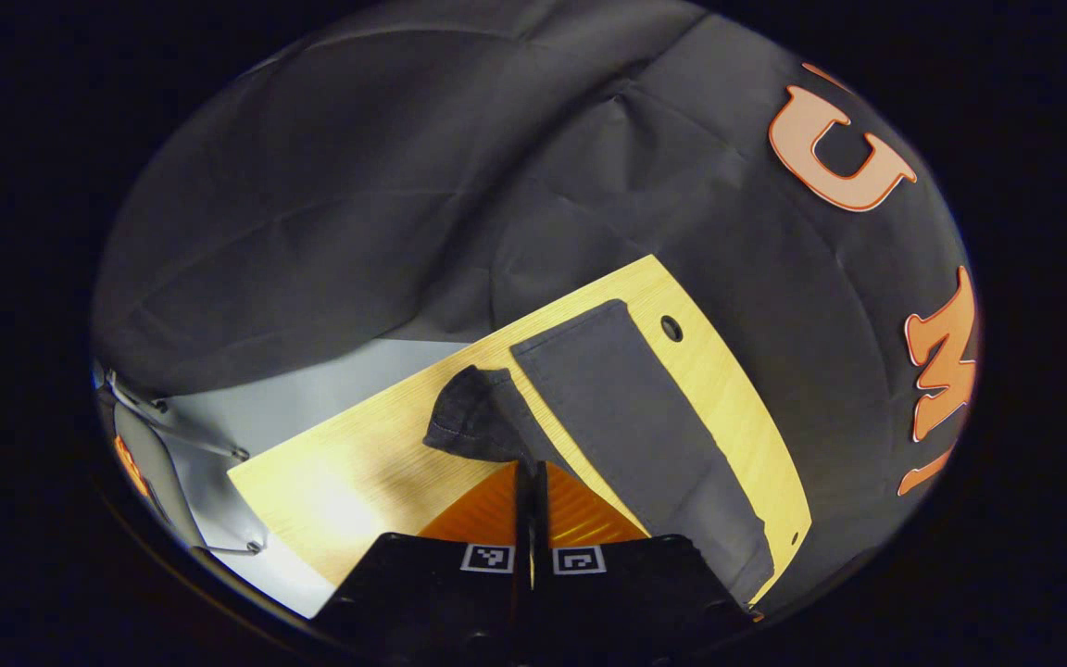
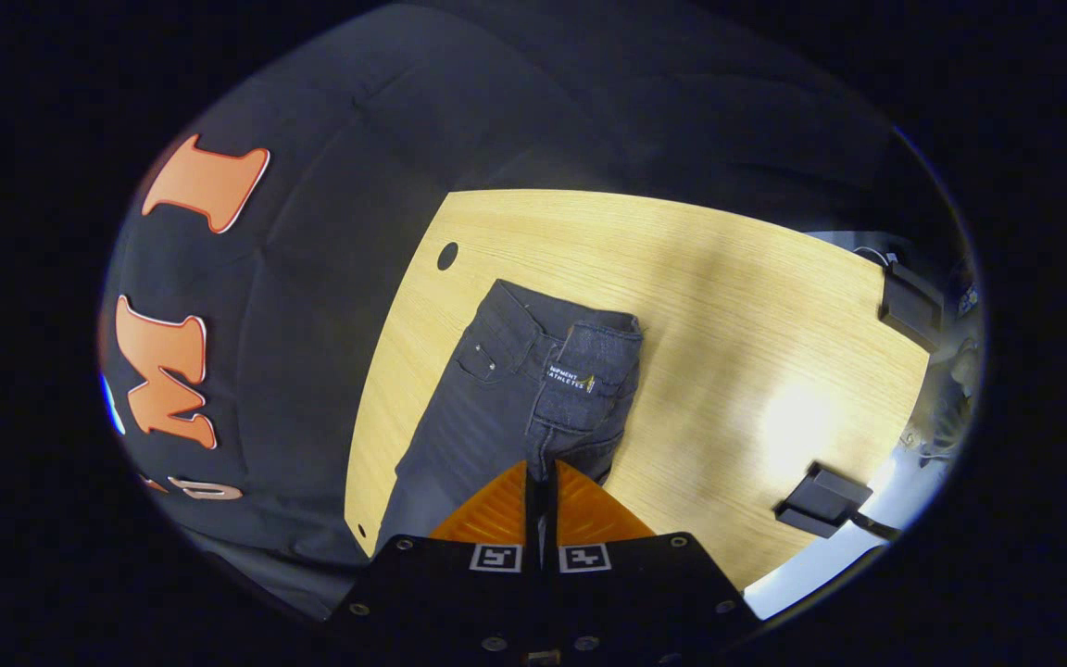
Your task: Grasp the waist and the cuffs of the jeans and fold them to make the two legs overlap; first hold the waist and fold one-third of the jeans toward the cuffs, then hold the cuffs and fold the remaining one-third in the same direction to finish folding.
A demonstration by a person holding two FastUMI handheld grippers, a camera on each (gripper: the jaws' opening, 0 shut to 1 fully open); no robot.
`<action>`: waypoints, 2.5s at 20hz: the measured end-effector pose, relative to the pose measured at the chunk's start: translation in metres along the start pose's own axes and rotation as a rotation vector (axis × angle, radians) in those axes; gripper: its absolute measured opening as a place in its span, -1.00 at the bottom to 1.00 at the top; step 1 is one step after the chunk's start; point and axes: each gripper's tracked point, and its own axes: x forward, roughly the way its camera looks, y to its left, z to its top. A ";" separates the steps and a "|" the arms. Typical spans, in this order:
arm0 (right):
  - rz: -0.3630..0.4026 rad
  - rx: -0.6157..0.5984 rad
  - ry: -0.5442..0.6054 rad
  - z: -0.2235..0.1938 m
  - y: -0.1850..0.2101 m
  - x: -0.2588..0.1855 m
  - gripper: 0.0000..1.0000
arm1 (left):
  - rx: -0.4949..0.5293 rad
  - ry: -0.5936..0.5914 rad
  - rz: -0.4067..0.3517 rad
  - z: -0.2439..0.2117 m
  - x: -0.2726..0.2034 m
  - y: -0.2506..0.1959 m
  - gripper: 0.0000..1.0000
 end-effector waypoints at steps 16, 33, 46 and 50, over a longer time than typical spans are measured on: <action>-0.001 0.093 -0.087 0.035 0.078 0.018 -0.99 | 0.236 0.062 -0.104 0.090 0.130 -0.102 -0.99; 0.051 0.164 -0.052 0.089 0.107 0.115 -0.34 | 0.282 0.007 -0.048 0.095 0.160 -0.168 0.41; -0.098 0.223 -0.034 0.072 0.014 0.106 0.96 | 0.044 0.227 -0.160 0.027 0.165 -0.176 0.92; -0.164 0.225 -0.006 0.065 -0.008 0.121 0.97 | 0.051 0.221 -0.149 0.022 0.161 -0.177 0.92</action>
